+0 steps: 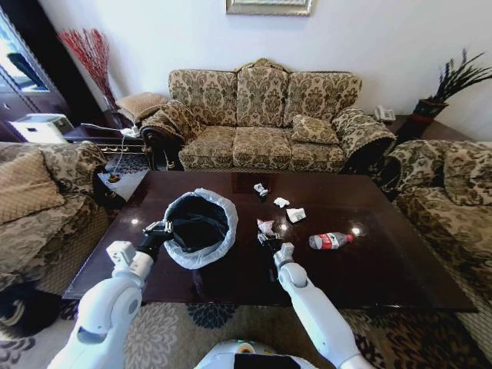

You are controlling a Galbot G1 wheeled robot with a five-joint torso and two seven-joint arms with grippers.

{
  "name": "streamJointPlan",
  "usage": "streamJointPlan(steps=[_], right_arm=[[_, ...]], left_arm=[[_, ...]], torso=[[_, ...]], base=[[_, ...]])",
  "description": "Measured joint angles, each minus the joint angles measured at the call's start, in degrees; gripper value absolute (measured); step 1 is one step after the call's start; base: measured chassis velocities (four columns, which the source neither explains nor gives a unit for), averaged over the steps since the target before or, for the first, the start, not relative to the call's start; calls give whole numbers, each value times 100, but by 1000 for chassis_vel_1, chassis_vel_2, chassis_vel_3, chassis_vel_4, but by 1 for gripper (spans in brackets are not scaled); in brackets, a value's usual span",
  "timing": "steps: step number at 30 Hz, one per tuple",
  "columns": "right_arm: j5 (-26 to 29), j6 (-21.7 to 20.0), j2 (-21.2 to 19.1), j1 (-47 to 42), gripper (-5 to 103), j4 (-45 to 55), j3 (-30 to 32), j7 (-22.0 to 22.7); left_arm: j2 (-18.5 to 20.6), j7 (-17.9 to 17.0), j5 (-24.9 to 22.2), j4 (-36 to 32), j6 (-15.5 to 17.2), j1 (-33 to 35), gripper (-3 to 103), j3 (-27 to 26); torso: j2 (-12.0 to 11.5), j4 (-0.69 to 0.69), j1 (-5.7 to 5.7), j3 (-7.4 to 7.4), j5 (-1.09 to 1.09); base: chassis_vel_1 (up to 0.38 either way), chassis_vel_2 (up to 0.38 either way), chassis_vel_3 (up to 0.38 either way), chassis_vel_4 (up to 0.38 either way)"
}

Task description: Move to the front of the table and place the trash on the table into the trash bin.

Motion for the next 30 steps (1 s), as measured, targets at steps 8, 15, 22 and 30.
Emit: streamJointPlan(steps=[8, 15, 22, 30], right_arm=[[-367, 194, -204, -58, 15, 520, 249, -12], [-51, -335, -775, 257, 9, 1922, 472, 97], [1381, -1675, -1309, 1637, 9, 3503, -199, 567], [3084, -2367, -1630, 2574, 9, 4459, -1569, 1125]], left_arm=[[162, 50, -74, 117, -18, -108, 2, 73], [735, -15, -545, 225, 199, -444, 2, 133], [1701, -163, -1142, 424, 589, -839, 2, 139], [2162, -187, -1589, 622, 836, -1157, 2, 215]], torso=[[0, 0, 0, 0, 1], [0, -3, 0, 0, 1], [0, 4, 0, 0, -2], [0, -2, 1, 0, 2]], base=[[0, 0, 0, 0], [0, 0, 0, 0], [0, 0, 0, 0], [0, 0, 0, 0]])
